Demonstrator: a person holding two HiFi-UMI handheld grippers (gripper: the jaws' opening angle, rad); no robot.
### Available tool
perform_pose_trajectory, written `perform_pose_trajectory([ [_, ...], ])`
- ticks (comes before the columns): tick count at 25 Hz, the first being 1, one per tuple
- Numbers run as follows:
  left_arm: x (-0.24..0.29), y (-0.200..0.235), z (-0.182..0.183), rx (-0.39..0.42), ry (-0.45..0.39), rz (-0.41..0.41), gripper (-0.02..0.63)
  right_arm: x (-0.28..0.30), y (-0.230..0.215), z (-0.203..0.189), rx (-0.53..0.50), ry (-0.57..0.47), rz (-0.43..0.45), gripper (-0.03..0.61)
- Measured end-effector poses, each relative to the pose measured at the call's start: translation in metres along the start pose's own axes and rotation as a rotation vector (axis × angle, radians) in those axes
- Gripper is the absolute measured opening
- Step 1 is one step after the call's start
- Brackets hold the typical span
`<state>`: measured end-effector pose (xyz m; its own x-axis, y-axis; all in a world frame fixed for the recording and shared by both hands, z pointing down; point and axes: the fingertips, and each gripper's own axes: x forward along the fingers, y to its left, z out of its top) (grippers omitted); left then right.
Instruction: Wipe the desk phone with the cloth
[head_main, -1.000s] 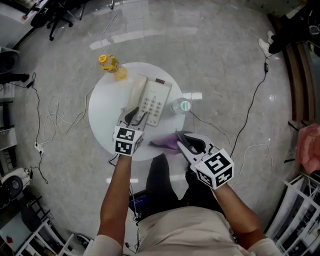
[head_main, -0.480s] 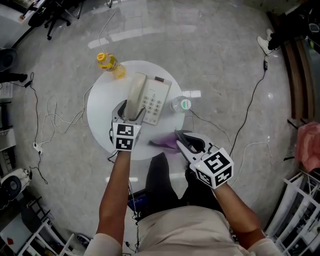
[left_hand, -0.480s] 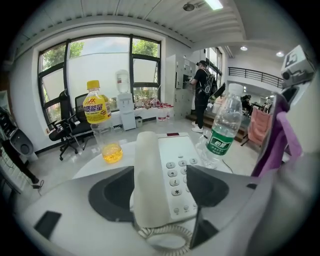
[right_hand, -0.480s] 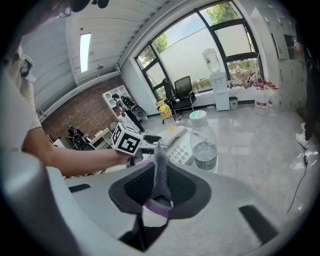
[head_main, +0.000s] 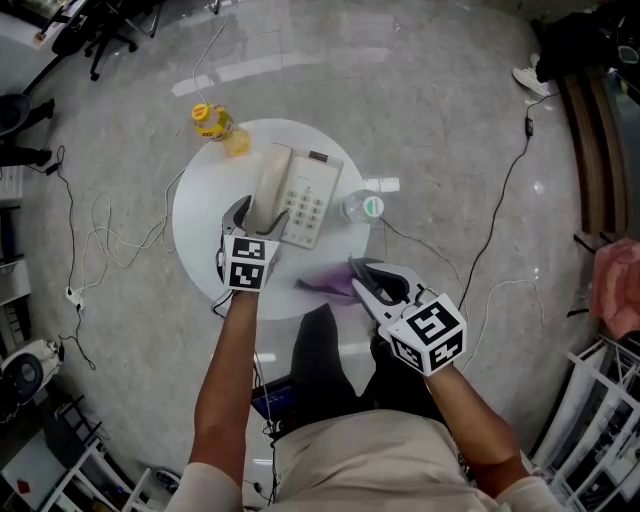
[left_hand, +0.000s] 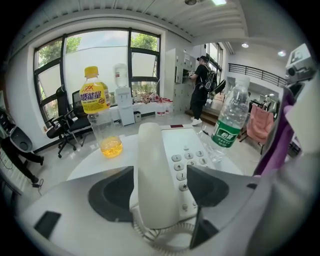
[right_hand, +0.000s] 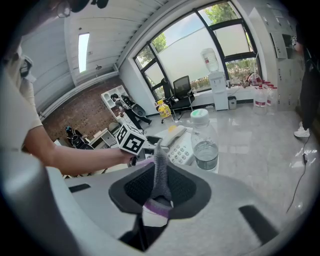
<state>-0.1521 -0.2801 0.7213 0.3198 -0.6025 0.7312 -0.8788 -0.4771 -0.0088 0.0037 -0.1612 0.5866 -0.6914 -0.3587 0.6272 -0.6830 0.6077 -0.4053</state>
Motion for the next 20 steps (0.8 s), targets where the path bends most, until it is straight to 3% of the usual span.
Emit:
perform_pose_trajectory([
  [20,-0.016,0.009,-0.014,-0.025,0.018,0.022,0.307,-0.003,0.027,-0.005,-0.018,0.01,0.056,0.06],
])
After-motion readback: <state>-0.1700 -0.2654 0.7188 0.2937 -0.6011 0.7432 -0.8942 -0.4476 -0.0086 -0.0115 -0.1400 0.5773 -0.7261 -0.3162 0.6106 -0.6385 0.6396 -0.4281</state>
